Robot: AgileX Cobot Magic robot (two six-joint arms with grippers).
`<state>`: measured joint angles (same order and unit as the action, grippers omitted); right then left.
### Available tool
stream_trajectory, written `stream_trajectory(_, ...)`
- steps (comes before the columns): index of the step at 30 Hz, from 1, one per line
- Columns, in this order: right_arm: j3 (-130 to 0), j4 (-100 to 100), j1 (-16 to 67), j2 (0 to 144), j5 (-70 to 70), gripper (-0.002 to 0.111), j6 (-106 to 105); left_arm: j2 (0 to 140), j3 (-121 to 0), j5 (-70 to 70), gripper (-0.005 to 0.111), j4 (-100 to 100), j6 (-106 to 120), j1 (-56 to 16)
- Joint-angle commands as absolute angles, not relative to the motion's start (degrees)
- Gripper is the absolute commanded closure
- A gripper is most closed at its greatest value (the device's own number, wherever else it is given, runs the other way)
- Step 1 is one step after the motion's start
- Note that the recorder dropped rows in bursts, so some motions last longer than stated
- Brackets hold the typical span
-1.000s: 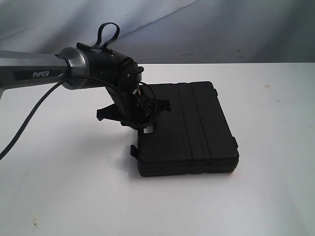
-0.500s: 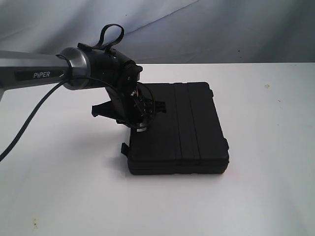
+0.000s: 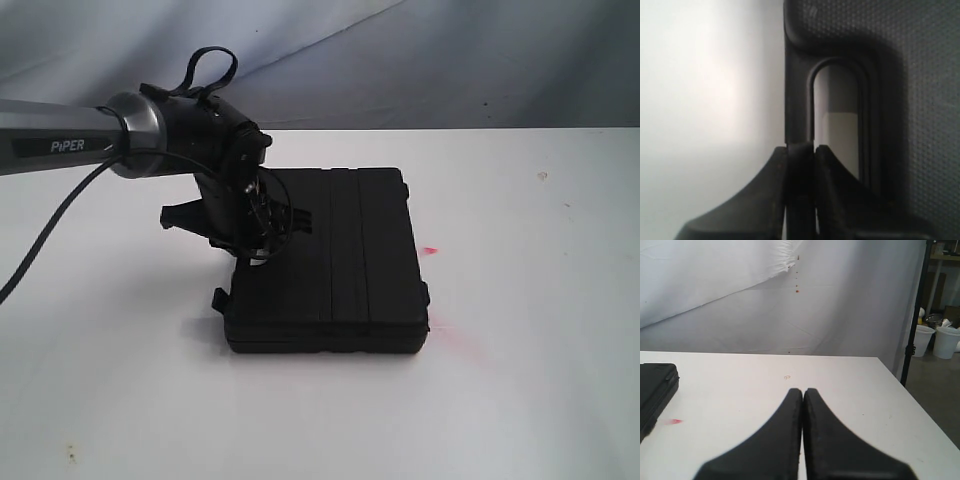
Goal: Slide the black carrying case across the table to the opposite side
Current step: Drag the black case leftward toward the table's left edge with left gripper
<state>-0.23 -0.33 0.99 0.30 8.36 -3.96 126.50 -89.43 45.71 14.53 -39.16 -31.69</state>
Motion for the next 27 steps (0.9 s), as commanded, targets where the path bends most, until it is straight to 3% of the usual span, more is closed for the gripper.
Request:
stream_trajectory(1, 0.0, 0.0, 0.59, 0.0, 8.15, 0.108, -4.12, 126.55, -87.31, 47.76, 0.107, 17.03, -36.33, -30.51)
stream_trajectory(11, 0.0, 0.0, 0.59, 0.0, 8.15, 0.108, -4.12, 120.97, -83.7, 44.3, 0.107, 17.16, -35.51, -27.85)
stream_trajectory(27, 0.0, 0.0, 0.59, 0.0, 8.15, 0.108, -4.12, 113.67, -70.87, 38.68, 0.107, 16.81, -29.84, -15.66)
